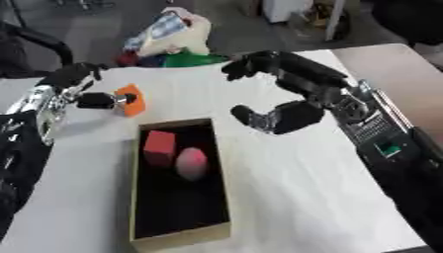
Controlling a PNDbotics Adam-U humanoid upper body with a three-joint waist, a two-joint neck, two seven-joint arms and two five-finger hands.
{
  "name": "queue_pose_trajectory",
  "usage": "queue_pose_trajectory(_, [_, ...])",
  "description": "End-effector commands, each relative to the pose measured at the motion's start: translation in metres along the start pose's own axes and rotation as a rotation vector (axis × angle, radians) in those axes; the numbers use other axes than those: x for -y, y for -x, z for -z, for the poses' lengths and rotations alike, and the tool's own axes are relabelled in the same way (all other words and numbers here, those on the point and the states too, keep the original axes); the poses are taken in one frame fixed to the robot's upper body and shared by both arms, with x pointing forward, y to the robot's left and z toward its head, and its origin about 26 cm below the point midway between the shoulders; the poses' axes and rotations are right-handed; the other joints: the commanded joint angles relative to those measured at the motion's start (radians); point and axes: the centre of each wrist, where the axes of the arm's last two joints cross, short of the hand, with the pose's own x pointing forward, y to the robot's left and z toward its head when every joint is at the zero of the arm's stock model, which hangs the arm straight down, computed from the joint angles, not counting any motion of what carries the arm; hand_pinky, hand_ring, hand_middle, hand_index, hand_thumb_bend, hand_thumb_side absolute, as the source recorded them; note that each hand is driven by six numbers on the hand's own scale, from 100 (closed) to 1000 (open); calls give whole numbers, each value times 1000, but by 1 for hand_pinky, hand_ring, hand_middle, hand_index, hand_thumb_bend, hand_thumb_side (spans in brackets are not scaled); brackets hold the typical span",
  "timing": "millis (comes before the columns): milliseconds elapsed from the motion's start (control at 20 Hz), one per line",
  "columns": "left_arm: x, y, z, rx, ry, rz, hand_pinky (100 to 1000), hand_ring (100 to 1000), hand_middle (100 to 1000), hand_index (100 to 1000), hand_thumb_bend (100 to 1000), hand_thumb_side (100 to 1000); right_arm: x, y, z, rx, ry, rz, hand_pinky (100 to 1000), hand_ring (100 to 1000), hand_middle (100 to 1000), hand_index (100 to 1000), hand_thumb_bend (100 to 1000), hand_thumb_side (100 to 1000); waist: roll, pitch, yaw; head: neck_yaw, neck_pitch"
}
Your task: Pick up objects on the table and place them in the box.
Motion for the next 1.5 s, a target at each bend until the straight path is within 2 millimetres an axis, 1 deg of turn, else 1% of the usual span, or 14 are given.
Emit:
queue_pose_trajectory(50, [-13, 7, -1, 0, -24, 0, 792, 736, 748, 967, 607, 771, 10, -1, 2, 16, 19, -14, 776, 791, 738, 904, 232, 670, -2, -12, -3, -1, -10])
queue_pose_trajectory(300, [-12, 7, -1, 2, -23, -2, 782, 719, 731, 952, 575, 745, 10, 1, 1, 15, 22, -7, 774, 790, 735, 900, 228, 675, -1, -3, -3, -3, -12])
queue_pose_trajectory(500, [-11, 7, -1, -12, -49, -10, 776, 713, 722, 948, 549, 749, 10, 2, 2, 16, 23, -3, 773, 790, 734, 898, 226, 676, -2, 3, -4, -5, -13])
queue_pose_trajectory(700, [-10, 6, -1, -13, -90, -35, 769, 699, 705, 942, 495, 754, 10, 2, 2, 16, 23, -2, 772, 790, 732, 895, 224, 677, -3, 9, -8, -7, -18])
queue_pose_trajectory(1000, [-1, 4, -1, 13, -95, -75, 768, 691, 693, 936, 464, 769, 12, 2, -1, 19, 28, -2, 773, 789, 731, 892, 222, 680, -6, 19, -14, -7, -24])
queue_pose_trajectory(1100, [2, 3, -1, 26, -89, -91, 763, 677, 675, 922, 435, 760, 13, 2, -2, 20, 30, -1, 773, 789, 729, 889, 220, 681, -7, 22, -16, -5, -25])
queue_pose_trajectory(1150, [3, 2, -1, 34, -86, -96, 760, 665, 661, 911, 406, 747, 13, 2, -3, 20, 30, 1, 773, 789, 729, 887, 220, 681, -7, 23, -17, -3, -25])
queue_pose_trajectory(1200, [4, 1, -1, 40, -83, -100, 759, 663, 658, 910, 400, 744, 13, 1, -3, 19, 30, 2, 773, 789, 728, 887, 220, 681, -7, 23, -17, -3, -26])
queue_pose_trajectory(1250, [5, 1, 0, 47, -83, -103, 748, 639, 629, 889, 354, 717, 13, 1, -3, 19, 30, 3, 773, 789, 728, 886, 219, 682, -7, 23, -18, -2, -26])
queue_pose_trajectory(1300, [6, 0, -1, 53, -86, -108, 747, 636, 626, 887, 350, 715, 13, 1, -4, 18, 30, 3, 772, 789, 728, 886, 219, 682, -7, 24, -19, -1, -26])
queue_pose_trajectory(1350, [6, 0, -1, 57, -95, -114, 733, 611, 595, 858, 312, 681, 13, 1, -4, 18, 31, 4, 772, 789, 727, 885, 217, 684, -7, 24, -20, 0, -27])
queue_pose_trajectory(1400, [6, 0, -1, 59, -106, -119, 730, 606, 587, 852, 301, 675, 13, 2, -4, 17, 31, 5, 773, 789, 727, 884, 217, 684, -7, 24, -20, 0, -28])
queue_pose_trajectory(1450, [7, 0, -1, 61, -120, -124, 717, 586, 561, 827, 263, 647, 13, 2, -4, 16, 30, 6, 773, 789, 725, 882, 215, 685, -8, 23, -20, 0, -28])
queue_pose_trajectory(1500, [7, 0, -1, 61, -136, -128, 710, 577, 548, 816, 246, 634, 13, 2, -4, 15, 30, 7, 773, 789, 724, 880, 214, 685, -8, 22, -21, 0, -27])
